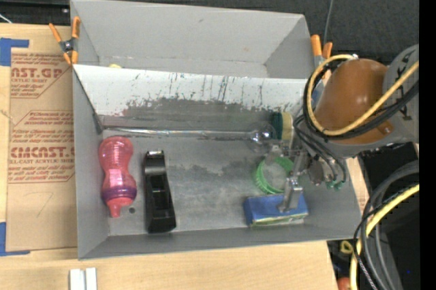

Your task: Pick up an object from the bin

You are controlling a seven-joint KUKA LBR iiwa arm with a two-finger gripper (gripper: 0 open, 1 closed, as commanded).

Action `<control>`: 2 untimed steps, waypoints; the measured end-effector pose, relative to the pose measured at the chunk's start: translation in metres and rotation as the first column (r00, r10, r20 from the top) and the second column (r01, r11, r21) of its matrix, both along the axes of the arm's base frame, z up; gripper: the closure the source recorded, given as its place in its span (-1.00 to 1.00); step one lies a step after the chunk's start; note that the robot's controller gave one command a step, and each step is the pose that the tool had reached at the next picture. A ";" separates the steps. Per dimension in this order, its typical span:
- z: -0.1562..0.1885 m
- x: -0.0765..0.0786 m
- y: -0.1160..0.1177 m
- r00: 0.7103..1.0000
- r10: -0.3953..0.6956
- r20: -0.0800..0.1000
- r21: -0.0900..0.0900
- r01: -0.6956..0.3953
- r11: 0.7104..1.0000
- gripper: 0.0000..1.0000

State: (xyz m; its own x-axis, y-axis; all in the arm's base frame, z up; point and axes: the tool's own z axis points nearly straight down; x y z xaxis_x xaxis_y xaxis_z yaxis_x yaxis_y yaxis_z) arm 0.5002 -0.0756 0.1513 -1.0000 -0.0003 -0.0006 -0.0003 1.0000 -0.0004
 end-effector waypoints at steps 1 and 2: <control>0.000 0.000 0.000 1.000 0.000 0.000 0.000 0.000 1.000 -1.00; -0.063 0.000 -0.025 0.977 0.215 -0.002 0.001 -0.215 0.977 -1.00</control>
Offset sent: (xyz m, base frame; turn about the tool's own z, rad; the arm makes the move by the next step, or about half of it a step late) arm 0.0004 -0.0257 -0.0614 -0.2186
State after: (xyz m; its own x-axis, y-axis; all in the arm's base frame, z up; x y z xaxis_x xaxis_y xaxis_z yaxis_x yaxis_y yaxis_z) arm 0.5003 -0.1009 0.0886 -0.9765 -0.2156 0.0010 -0.2156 0.9765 0.0006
